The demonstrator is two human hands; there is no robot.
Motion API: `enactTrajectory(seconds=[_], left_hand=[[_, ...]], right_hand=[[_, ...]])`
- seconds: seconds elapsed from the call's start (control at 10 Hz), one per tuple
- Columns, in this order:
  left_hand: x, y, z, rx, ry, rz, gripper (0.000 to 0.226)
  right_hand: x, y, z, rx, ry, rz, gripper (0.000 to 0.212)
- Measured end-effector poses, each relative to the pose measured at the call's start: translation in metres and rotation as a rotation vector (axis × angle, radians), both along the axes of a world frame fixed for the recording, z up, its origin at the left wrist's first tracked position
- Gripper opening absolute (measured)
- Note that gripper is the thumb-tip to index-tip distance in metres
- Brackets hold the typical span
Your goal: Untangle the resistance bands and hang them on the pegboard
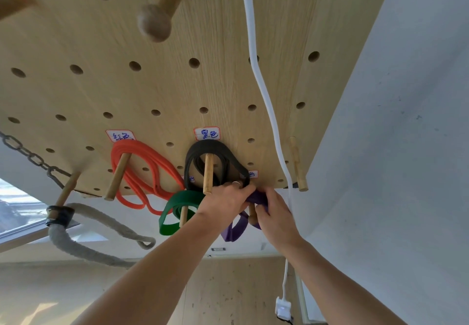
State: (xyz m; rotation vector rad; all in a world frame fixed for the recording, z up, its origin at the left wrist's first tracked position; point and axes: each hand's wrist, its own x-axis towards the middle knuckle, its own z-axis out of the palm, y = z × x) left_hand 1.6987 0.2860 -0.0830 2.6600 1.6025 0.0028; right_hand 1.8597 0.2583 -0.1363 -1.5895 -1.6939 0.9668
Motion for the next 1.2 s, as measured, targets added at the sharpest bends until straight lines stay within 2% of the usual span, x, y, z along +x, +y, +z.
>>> enactTrajectory(seconds=[0.1, 0.3, 0.5, 0.7, 0.9, 1.0, 1.1, 1.2], left_hand=[[-0.003, -0.003, 0.003, 0.023, -0.075, -0.023, 0.043], [-0.003, 0.000, 0.001, 0.002, -0.065, -0.032, 0.025], [-0.006, 0.001, 0.003, -0.059, -0.252, 0.105, 0.017], [0.000, 0.002, 0.005, -0.065, -0.241, 0.085, 0.014], [0.001, 0.000, 0.011, -0.092, -0.169, 0.074, 0.022], [0.006, -0.002, 0.012, -0.053, -0.090, 0.092, 0.023], [0.011, -0.007, 0.022, -0.033, -0.069, 0.107, 0.025], [-0.007, -0.026, 0.029, -0.080, -0.183, 0.117, 0.018]], right_hand=[[0.000, -0.001, -0.001, 0.026, -0.003, 0.007, 0.017], [0.005, -0.001, -0.006, 0.104, -0.021, 0.003, 0.015], [0.009, 0.004, -0.014, 0.160, -0.056, 0.015, 0.016], [0.012, 0.008, -0.011, 0.159, -0.035, 0.052, 0.014], [0.011, 0.007, -0.006, 0.156, -0.069, 0.047, 0.015], [0.005, 0.004, -0.006, 0.184, -0.083, 0.009, 0.020], [-0.005, -0.004, 0.001, 0.212, -0.151, 0.001, 0.044], [-0.009, -0.019, 0.009, 0.292, -0.175, 0.067, 0.062]])
